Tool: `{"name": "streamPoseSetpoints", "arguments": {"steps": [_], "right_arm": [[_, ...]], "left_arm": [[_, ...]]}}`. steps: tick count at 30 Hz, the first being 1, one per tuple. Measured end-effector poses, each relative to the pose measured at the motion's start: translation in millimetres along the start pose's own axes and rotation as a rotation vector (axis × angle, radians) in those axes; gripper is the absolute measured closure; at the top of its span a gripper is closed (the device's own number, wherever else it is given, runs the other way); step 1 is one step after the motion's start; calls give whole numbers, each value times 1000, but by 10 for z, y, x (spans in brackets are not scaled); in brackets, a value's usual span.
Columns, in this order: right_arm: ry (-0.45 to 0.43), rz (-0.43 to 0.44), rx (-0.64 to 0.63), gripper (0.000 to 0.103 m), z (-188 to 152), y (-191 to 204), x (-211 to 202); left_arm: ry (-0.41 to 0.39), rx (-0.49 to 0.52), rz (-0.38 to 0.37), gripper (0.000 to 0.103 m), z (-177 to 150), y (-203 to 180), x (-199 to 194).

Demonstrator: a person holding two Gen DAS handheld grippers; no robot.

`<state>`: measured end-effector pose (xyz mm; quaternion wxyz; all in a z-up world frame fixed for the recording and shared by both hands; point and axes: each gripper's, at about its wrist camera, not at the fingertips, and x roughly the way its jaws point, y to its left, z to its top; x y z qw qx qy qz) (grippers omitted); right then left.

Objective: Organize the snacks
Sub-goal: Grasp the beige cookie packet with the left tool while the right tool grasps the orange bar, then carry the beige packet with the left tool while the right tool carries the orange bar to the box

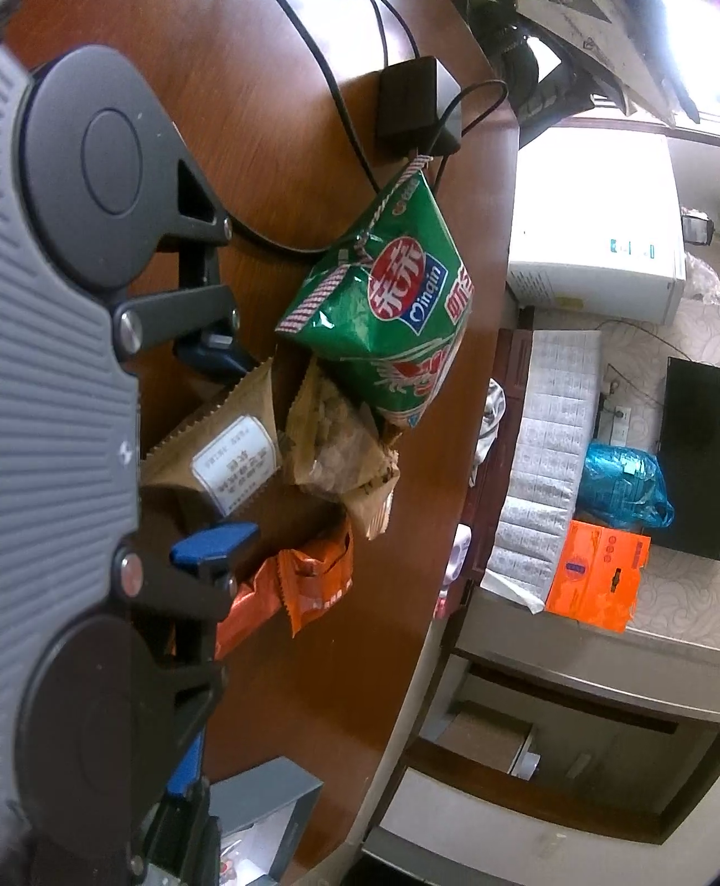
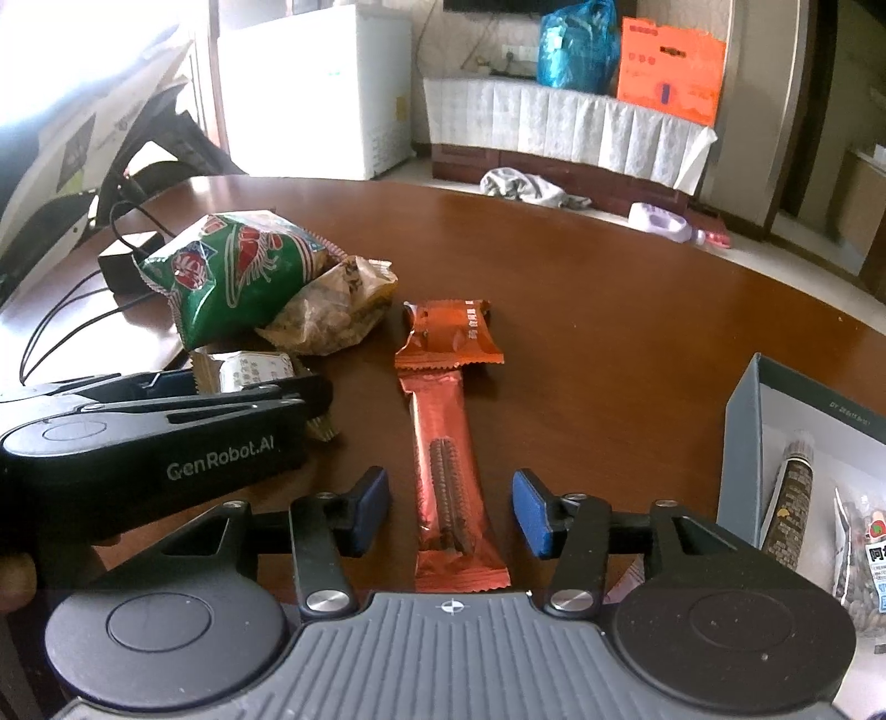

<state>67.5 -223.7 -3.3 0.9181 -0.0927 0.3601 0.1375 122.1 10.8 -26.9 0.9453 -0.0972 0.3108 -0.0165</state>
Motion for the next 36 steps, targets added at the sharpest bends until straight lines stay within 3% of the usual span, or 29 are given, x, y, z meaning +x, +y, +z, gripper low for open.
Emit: {"name": "streamPoseSetpoints", "arguments": {"steps": [5, 10, 14, 27, 36], "right_arm": [[-5, 5, -9, 58, -5, 15, -4], [-14, 3, -18, 74, -10, 30, -13], [-18, 5, -18, 79, -17, 29, -16], [-23, 10, -5, 79, -42, 0, -61], [-56, 21, 12, 79, -87, -16, -235]], "left_arm": [[-1, 2, 0, 49, 1, -9, -1], [-2, 11, -5, 49, -1, -23, -9], [-1, 13, -8, 49, -3, -27, -7], [45, 29, -24, 54, 27, -122, -40], [19, 61, -41, 54, 127, -243, -278]]}}
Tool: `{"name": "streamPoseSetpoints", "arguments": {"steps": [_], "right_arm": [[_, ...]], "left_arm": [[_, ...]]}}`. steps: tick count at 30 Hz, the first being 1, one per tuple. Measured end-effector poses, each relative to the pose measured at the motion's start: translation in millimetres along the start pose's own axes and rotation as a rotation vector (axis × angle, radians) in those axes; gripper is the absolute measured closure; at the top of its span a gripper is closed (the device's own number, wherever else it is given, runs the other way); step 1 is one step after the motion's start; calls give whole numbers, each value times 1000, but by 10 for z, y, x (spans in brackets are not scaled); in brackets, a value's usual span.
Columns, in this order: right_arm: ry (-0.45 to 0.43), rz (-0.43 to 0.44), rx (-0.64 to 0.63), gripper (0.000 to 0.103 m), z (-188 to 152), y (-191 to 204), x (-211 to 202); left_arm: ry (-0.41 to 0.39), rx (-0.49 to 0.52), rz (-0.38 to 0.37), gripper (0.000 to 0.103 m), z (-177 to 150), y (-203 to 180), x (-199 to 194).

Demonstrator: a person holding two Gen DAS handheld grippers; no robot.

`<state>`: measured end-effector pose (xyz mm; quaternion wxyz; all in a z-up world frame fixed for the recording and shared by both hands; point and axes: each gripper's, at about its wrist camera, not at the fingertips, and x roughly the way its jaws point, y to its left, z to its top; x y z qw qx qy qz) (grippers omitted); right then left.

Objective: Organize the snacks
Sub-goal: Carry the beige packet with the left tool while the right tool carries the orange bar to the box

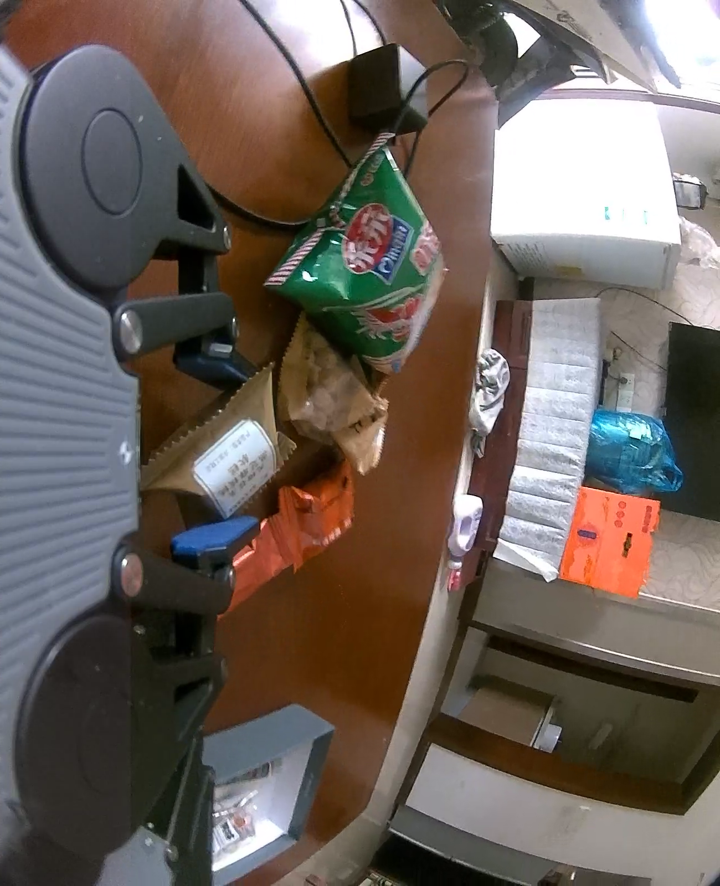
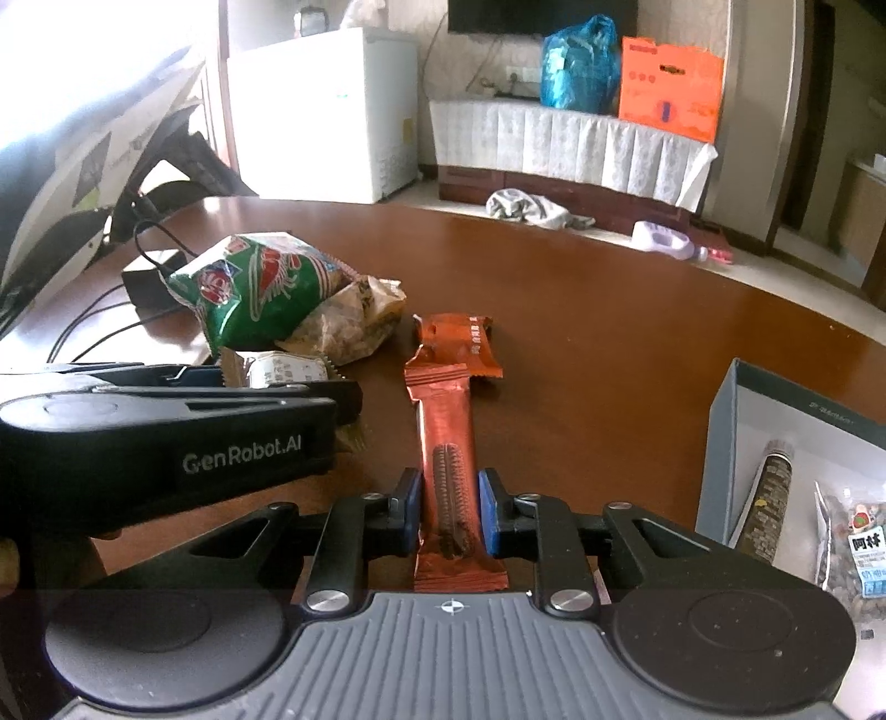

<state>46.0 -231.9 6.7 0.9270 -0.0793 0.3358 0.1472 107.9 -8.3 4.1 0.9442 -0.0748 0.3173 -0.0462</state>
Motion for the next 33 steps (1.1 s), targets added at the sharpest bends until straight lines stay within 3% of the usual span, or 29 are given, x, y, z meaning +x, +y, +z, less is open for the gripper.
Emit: {"name": "streamPoseSetpoints", "arguments": {"steps": [7, 19, 26, 33], "right_arm": [[-29, 32, 64, 79, -66, -121, -282], [-115, -3, 88, 79, -255, -273, -747], [-173, -39, 116, 79, -340, -431, -979], [-170, -37, 141, 79, -405, -594, -1001]], "left_arm": [[-53, 18, -1, 54, 61, -98, -261], [-109, 89, -9, 54, 61, -335, -498], [-112, 108, -30, 54, 55, -459, -509], [-105, 142, -57, 54, 18, -678, -480]]}}
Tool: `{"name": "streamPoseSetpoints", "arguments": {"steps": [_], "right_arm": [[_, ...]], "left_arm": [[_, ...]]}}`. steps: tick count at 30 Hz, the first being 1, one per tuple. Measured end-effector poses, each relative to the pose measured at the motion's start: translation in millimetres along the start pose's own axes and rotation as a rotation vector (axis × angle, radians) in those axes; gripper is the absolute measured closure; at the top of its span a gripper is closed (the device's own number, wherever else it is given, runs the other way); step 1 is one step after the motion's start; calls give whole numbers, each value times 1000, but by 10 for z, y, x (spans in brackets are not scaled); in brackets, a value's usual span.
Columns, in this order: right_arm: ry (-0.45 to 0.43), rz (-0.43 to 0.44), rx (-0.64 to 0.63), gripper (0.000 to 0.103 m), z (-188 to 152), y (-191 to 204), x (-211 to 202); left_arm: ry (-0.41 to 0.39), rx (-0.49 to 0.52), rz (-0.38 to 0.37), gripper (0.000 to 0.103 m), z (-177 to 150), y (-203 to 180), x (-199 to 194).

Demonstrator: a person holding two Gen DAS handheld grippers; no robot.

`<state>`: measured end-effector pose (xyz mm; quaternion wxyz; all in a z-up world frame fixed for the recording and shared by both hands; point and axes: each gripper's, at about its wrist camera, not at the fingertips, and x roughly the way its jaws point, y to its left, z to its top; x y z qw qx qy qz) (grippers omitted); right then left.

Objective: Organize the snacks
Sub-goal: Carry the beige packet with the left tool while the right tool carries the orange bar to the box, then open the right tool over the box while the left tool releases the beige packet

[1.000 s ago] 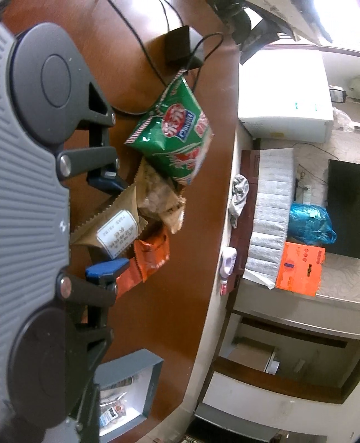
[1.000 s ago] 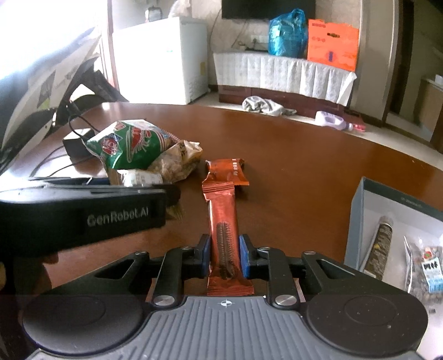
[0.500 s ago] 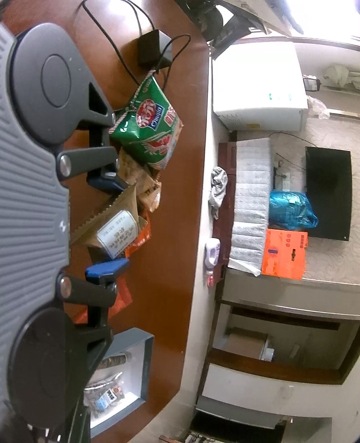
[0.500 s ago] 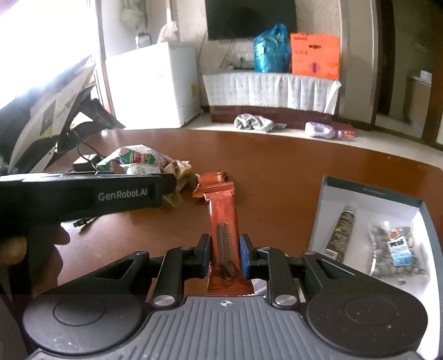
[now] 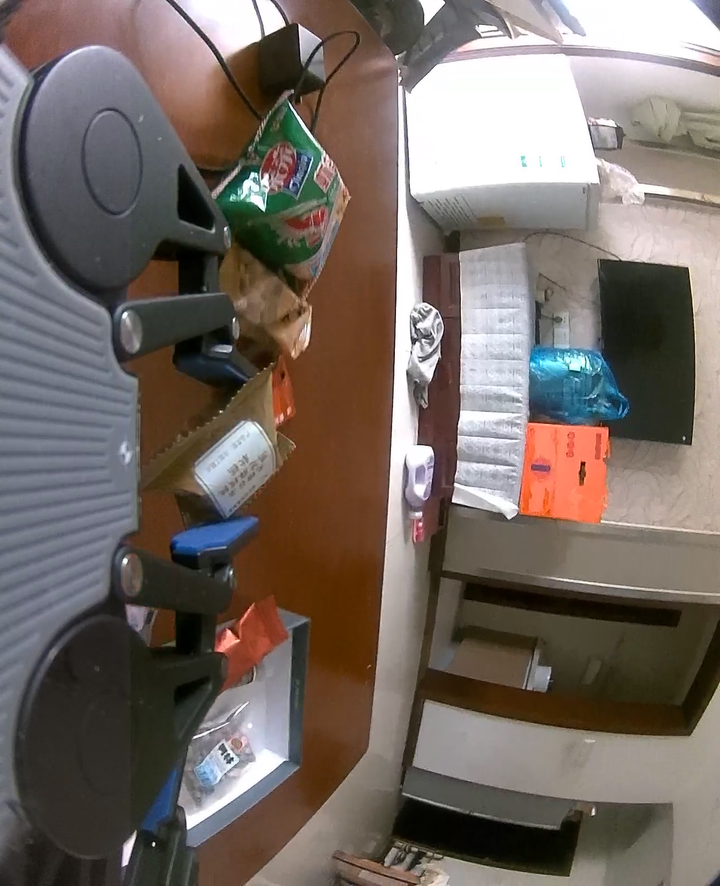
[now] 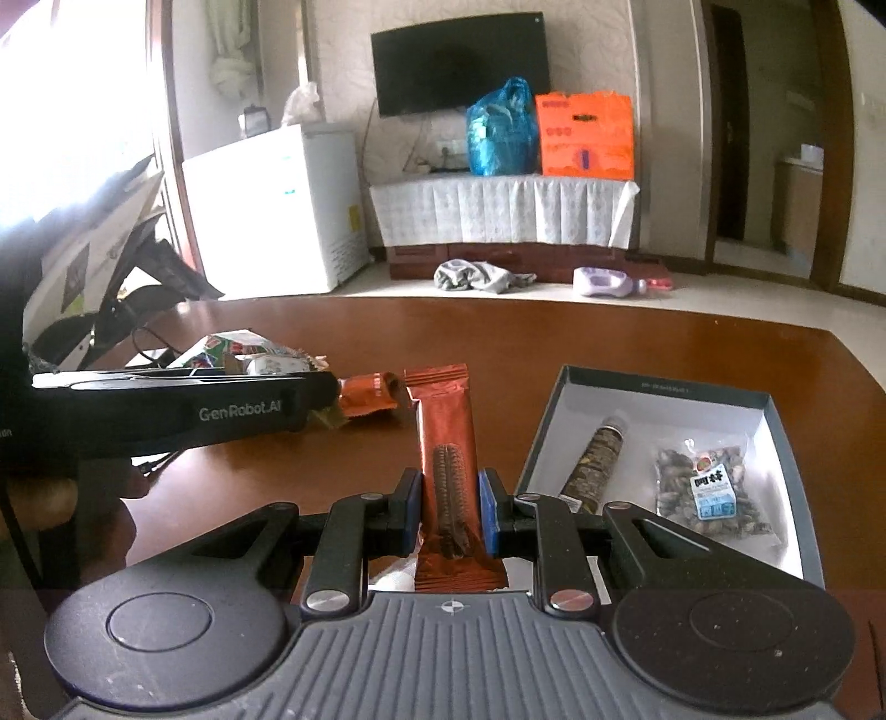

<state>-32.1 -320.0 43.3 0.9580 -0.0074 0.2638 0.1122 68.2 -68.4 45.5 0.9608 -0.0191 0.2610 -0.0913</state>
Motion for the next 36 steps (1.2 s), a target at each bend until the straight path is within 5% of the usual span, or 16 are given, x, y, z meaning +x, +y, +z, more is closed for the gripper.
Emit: {"name": "streamPoseSetpoints", "arguments": {"steps": [11, 19, 25, 36], "right_arm": [[-65, -48, 58, 79, 32, -477, -126], [-44, -124, 207, 79, 7, -1070, -23], [-16, -129, 279, 79, -37, -1294, 94], [42, -93, 422, 79, -79, -1488, 256]], "left_arm": [[-3, 6, -101, 54, 18, -510, 151], [-15, 153, -222, 55, -86, -1082, 211], [80, 103, -289, 55, -135, -1170, 387], [125, 223, -305, 55, -282, -1362, 468]]}}
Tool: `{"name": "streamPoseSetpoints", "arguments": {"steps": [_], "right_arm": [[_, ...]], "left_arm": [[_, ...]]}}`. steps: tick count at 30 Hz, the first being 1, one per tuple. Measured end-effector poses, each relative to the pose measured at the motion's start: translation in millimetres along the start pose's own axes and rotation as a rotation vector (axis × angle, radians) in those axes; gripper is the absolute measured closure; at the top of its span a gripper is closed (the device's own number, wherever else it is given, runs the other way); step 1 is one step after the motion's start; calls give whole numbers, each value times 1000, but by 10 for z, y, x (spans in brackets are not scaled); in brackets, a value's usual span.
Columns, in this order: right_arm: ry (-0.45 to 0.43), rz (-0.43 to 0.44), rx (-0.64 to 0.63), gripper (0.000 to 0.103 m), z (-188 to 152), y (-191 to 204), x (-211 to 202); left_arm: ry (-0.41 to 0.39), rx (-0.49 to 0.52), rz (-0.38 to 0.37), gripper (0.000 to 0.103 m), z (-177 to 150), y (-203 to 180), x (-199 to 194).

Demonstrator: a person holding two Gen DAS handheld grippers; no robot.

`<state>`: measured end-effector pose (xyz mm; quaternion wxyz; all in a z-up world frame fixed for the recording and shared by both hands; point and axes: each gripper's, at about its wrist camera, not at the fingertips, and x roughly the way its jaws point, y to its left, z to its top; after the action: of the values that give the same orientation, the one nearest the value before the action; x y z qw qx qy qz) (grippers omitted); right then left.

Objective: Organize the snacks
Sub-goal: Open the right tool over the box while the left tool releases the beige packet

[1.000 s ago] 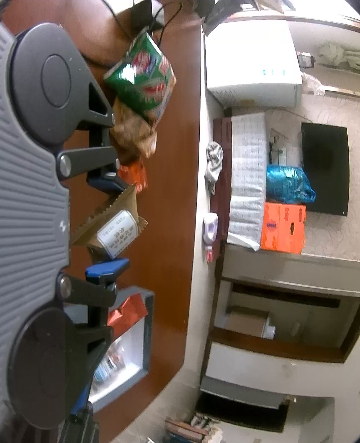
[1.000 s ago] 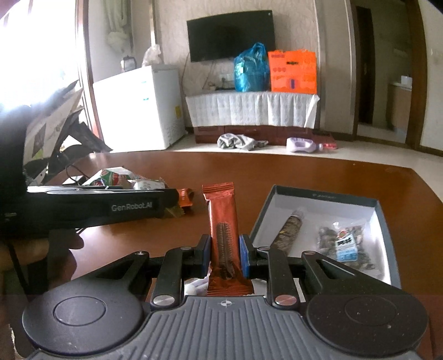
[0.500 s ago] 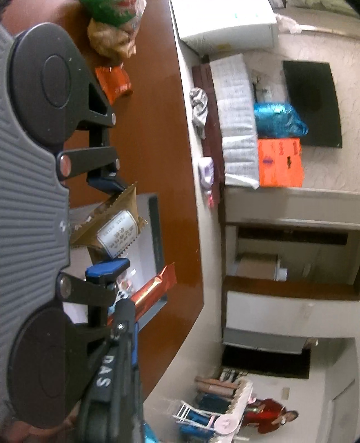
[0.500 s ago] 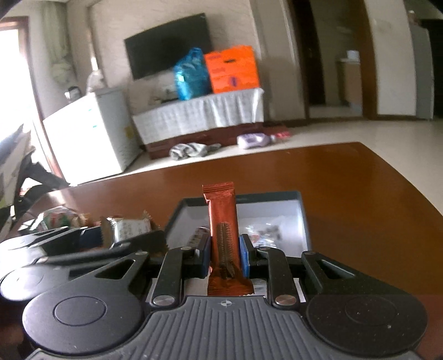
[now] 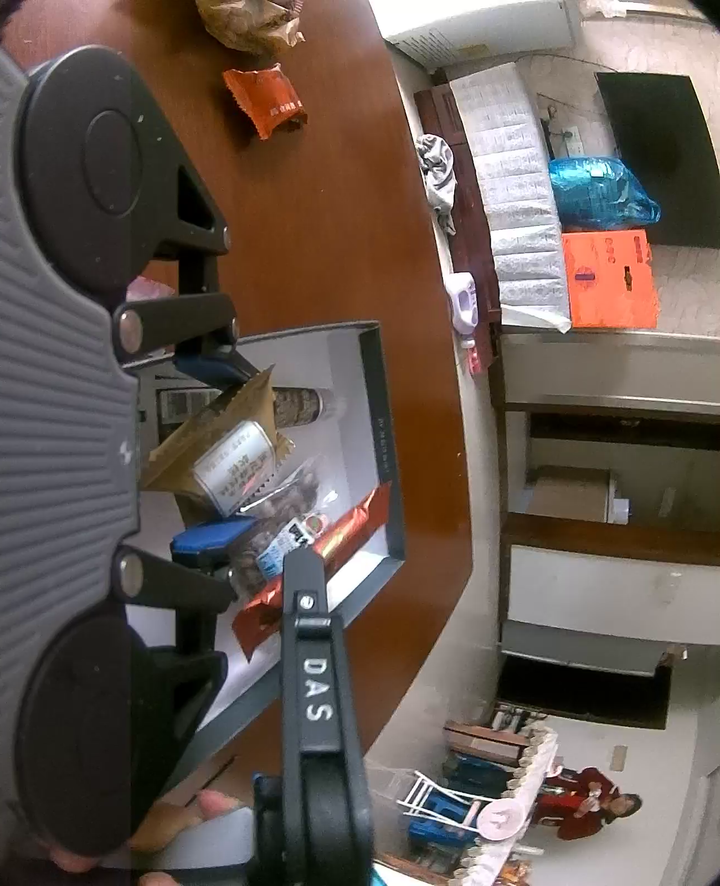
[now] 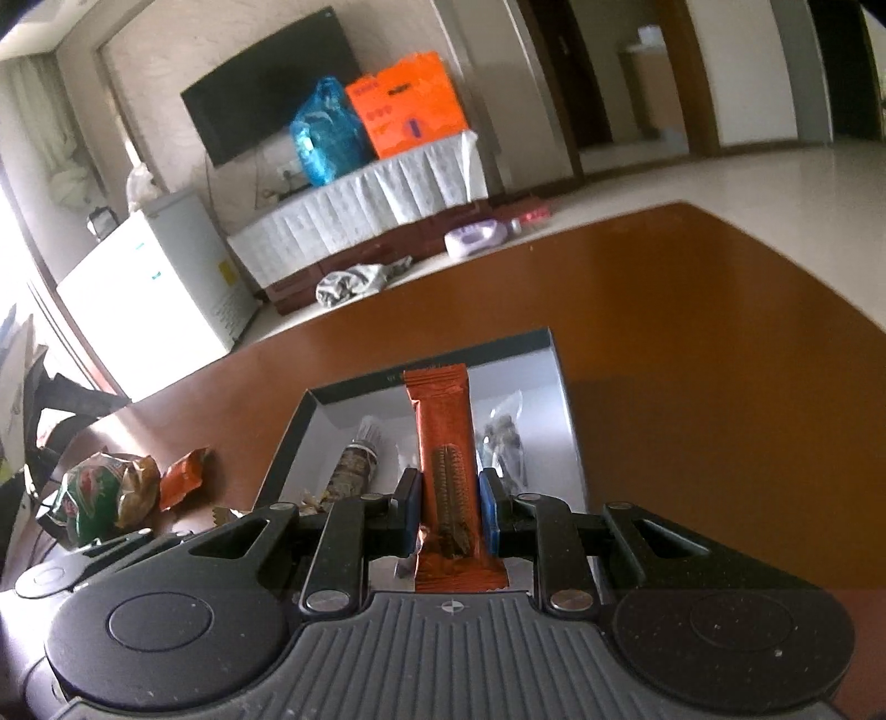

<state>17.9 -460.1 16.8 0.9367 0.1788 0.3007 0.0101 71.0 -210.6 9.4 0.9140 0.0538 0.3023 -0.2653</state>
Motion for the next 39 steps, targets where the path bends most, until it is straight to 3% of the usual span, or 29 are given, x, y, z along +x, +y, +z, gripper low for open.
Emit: {"name": "streamPoseSetpoints", "arguments": {"steps": [9, 34, 39], "right_arm": [[21, 113, 39, 79, 11, 67, 84], [-14, 92, 23, 78, -29, 85, 54], [-43, 81, 28, 56, -46, 79, 11]], "left_arm": [[38, 47, 17, 55, -30, -48, 42], [47, 81, 16, 55, -76, -114, 14], [48, 96, 27, 54, -97, -136, 27]]}}
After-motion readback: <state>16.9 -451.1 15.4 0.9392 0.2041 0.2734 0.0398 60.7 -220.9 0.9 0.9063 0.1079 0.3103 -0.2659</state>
